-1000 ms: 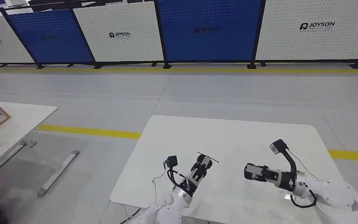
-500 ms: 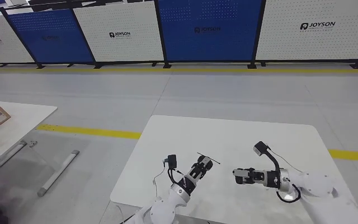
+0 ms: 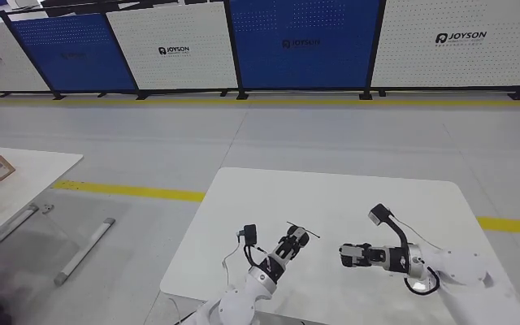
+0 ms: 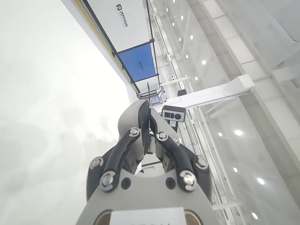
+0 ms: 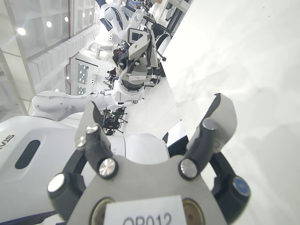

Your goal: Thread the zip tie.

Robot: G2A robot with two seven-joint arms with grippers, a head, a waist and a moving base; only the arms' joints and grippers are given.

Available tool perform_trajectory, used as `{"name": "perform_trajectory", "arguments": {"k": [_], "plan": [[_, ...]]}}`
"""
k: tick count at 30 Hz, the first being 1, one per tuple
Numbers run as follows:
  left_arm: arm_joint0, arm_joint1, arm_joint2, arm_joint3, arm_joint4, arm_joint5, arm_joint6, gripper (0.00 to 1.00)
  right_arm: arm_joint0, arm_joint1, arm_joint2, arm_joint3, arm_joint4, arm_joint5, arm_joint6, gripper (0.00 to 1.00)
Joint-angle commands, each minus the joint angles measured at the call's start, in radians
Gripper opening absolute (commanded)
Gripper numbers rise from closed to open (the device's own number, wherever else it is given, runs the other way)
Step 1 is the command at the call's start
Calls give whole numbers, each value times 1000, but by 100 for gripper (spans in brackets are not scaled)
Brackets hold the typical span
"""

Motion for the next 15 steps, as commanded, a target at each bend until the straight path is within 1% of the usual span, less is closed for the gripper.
{"name": "perform_trajectory", "arguments": {"k": [1, 4, 6, 7, 8, 9, 15], "plan": [[-5, -2, -2, 4, -25, 11, -14, 0, 7, -9, -3, 6, -41, 0, -8, 100], [-8, -3, -3, 6, -46, 25, -58, 0, 23, -30, -12, 27, -34, 0, 30, 100], [-9, -2, -2, 4, -95, 45, -121, 0, 34, -46, -12, 55, -1, 0, 60, 100], [-8, -1, -10, 0, -116, 53, -148, 0, 44, -58, -12, 74, 17, 0, 92, 100], [-6, 0, -19, -5, -114, 46, -150, 0, 52, -66, -12, 96, 12, 0, 107, 100], [-2, 1, -22, -6, -109, 39, -146, 0, 55, -68, -11, 104, 10, 0, 107, 100], [-2, 1, -22, -6, -109, 39, -146, 0, 55, -68, -11, 104, 10, 0, 107, 100]]}}
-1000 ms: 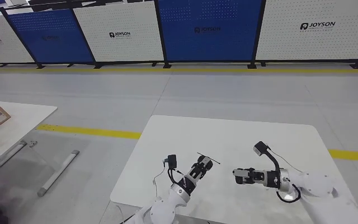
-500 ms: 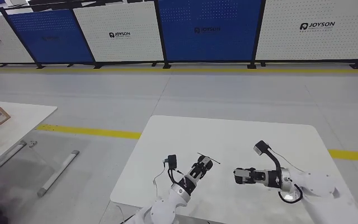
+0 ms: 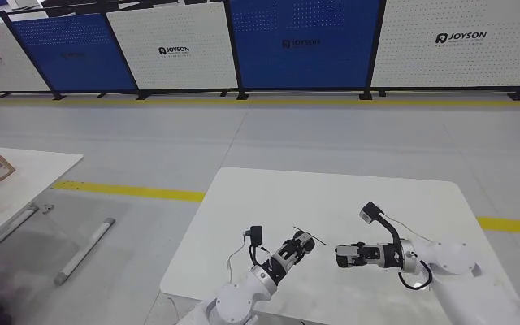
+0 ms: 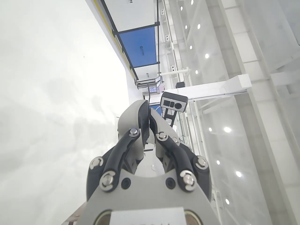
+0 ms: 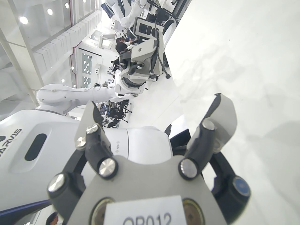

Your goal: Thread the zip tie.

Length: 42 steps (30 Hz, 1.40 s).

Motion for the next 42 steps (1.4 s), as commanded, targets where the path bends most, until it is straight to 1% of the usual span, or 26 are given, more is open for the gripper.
{"name": "perform_trajectory", "arguments": {"k": [1, 3, 6, 10, 11, 12, 13, 14, 17, 18, 20, 25, 31, 38, 40, 41, 42], "plan": [[0, 0, 0, 0, 0, 0, 0, 0, 0, 0, 0, 0, 0, 0, 0, 100], [0, 0, 0, 0, 0, 0, 0, 0, 0, 0, 0, 0, 0, 0, 0, 100], [-2, -1, 4, 6, 3, 2, -7, 0, -14, 2, 0, -29, -29, 1, -32, 100], [3, -2, 6, 1, -8, -3, -26, 0, -3, -1, -3, -9, -5, 0, -2, 100], [5, -2, 3, -2, -12, -3, -29, 0, 0, -2, -6, -2, 2, 0, 6, 69], [8, -2, 0, -6, -14, -3, -34, 0, 7, -4, -8, 9, 8, 0, 14, 47], [11, -1, -1, -10, -21, -3, -42, 0, 12, -6, -11, 17, 9, 0, 17, 40], [14, -1, -3, -13, -27, -2, -52, 0, 16, -8, -14, 24, 11, 0, 24, 37], [21, 2, -10, -23, -46, 15, -86, 0, 31, -14, -22, 42, 14, 0, 34, 24], [21, 2, -14, -26, -41, 15, -88, 0, 34, -15, -24, 46, 14, 0, 35, 13], [26, 3, -17, -28, -42, 16, -94, 0, 41, -19, -30, 54, 16, 0, 40, 0], [30, 3, -23, -32, -46, 15, -99, 0, 57, -28, -41, 72, 15, 0, 48, 0], [39, 4, -26, -42, -28, 9, -95, 0, 66, -34, -46, 84, 14, 0, 58, 0], [35, 2, -25, -39, -25, -2, -87, 0, 70, -37, -44, 84, 8, 0, 69, 0], [35, 2, -25, -39, -25, -2, -87, 14, 69, -37, -43, 82, 5, 0, 69, 0], [35, 2, -25, -39, -25, -2, -87, 30, 69, -37, -43, 82, 5, 0, 69, 0], [35, 2, -25, -39, -25, -2, -87, 56, 69, -37, -43, 82, 5, 0, 69, 0]]}}
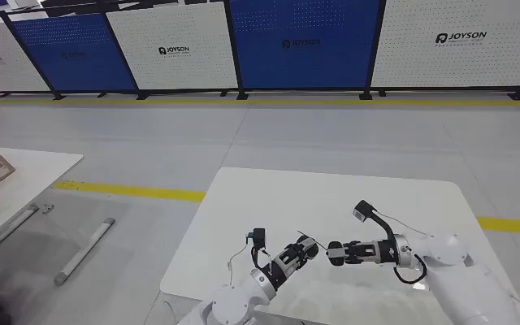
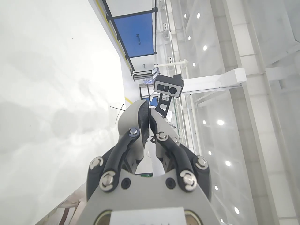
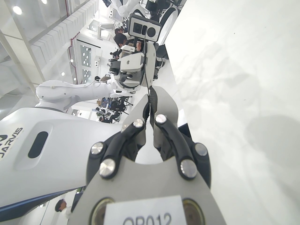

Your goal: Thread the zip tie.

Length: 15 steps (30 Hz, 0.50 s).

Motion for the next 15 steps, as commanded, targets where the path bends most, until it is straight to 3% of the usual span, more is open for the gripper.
{"name": "perform_trajectory", "arguments": {"k": [1, 10, 15], "plan": [[0, 0, 0, 0, 0, 0, 0, 100, 0, 0, 0, 0, 0, 0, 0, 0], [0, 0, 0, 0, 0, 0, 0, 100, 0, 0, 0, 0, 0, 0, 0, 0], [-16, -3, 16, 22, 41, -13, -7, 100, -10, 0, -3, -15, -2, 3, -14, 0]]}}
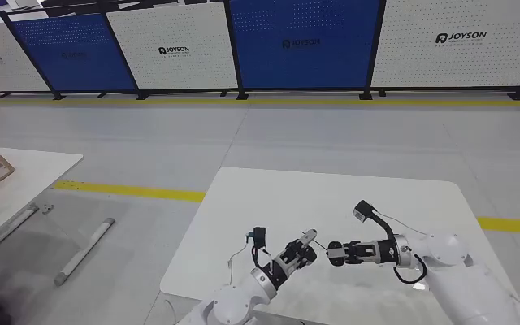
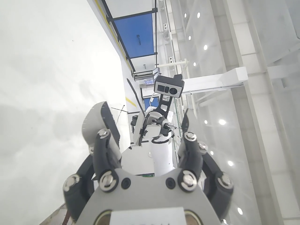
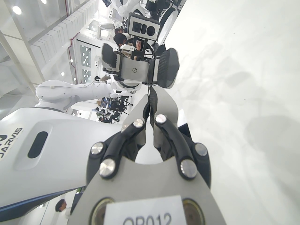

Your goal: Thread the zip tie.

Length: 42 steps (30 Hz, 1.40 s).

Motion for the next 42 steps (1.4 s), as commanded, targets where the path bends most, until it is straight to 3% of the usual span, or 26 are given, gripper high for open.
{"name": "perform_trajectory", "arguments": {"k": [1, 5, 16, 18, 19, 21, 23, 42], "plan": [[-6, -1, 6, 11, 9, -7, -9, 100, -11, 1, -2, -21, -4, 4, -10, 0], [-15, -4, 9, 25, 5, -33, -2, 100, -19, 5, 2, -39, -15, 14, -10, 0], [-20, -4, 7, 34, 28, -45, -14, 98, -23, 6, 6, -42, -15, 16, -20, 0], [-18, -4, 5, 34, 24, -48, -15, 38, -23, 6, 6, -42, -15, 16, -20, 0], [-17, -4, 4, 34, 21, -46, -15, 27, -23, 6, 6, -42, -15, 16, -20, 0], [-16, -4, 3, 30, 27, -45, -21, 19, -23, 6, 6, -42, -15, 16, -20, 0], [-11, -3, 3, 25, 14, -41, -33, 0, -23, 6, 6, -42, -15, 16, -20, 0], [20, 5, -12, 0, 47, -59, -81, 0, -23, 6, 6, -42, -15, 16, -20, 0]]}}
